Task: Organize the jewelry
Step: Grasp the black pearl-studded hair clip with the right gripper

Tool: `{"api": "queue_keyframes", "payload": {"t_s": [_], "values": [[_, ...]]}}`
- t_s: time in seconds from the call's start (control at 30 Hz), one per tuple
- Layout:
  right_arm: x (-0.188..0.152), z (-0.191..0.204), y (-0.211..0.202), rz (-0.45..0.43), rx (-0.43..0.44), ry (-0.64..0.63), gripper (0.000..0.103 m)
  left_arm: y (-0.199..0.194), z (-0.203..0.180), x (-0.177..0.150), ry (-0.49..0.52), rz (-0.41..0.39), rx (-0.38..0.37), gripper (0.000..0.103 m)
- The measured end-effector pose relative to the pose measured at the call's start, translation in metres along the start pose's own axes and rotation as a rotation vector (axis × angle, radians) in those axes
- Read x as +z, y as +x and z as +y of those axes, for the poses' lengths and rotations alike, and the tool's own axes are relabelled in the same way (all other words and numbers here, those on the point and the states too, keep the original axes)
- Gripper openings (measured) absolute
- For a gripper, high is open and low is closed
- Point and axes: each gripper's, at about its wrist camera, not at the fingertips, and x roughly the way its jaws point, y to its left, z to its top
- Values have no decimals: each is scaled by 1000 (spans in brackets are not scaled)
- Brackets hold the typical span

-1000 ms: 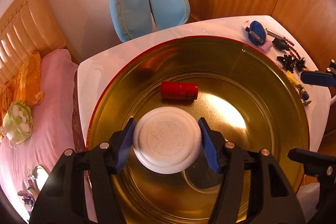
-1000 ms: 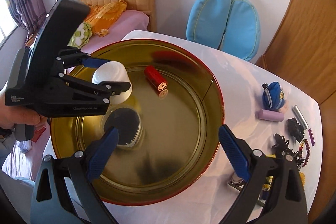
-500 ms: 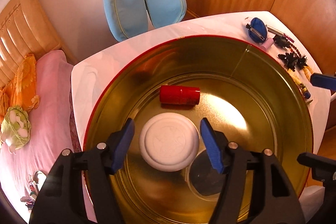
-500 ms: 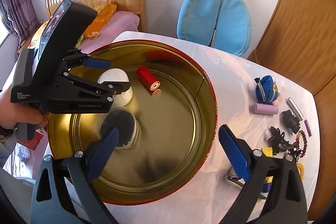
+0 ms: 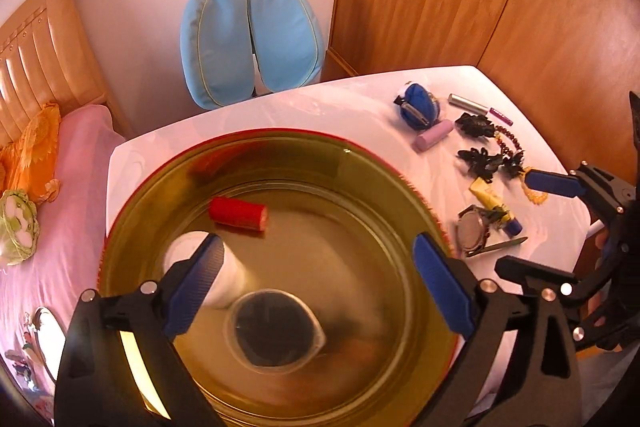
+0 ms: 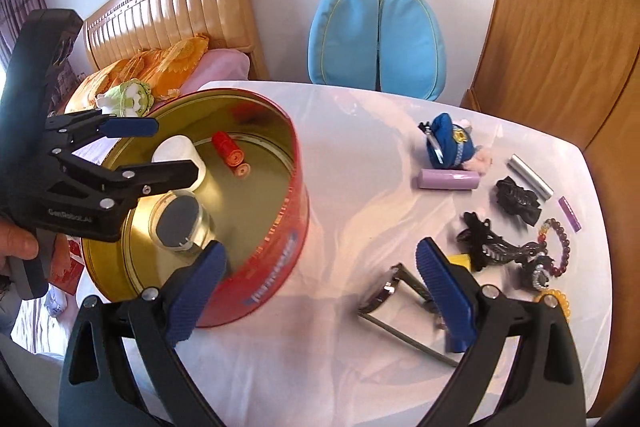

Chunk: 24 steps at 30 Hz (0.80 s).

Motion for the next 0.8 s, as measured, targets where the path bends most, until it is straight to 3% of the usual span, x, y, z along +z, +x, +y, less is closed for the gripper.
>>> {"api": "queue_keyframes", "payload": {"t_s": [0.27, 0.4, 0.6, 0.8], "values": [[-36, -101, -35, -13, -33, -1, 97, -4, -109, 13, 17, -65, 20, 95], [-47, -146, -28, 32, -54, 64, 97, 12, -147, 15, 78, -13, 13, 95], [-56, -185, 13, 89, -115, 114, 97, 64, -164, 30, 166, 66, -42, 95], [-52, -195, 44, 111, -147, 97, 97, 102, -170, 53, 208, 85, -98, 95]]}}
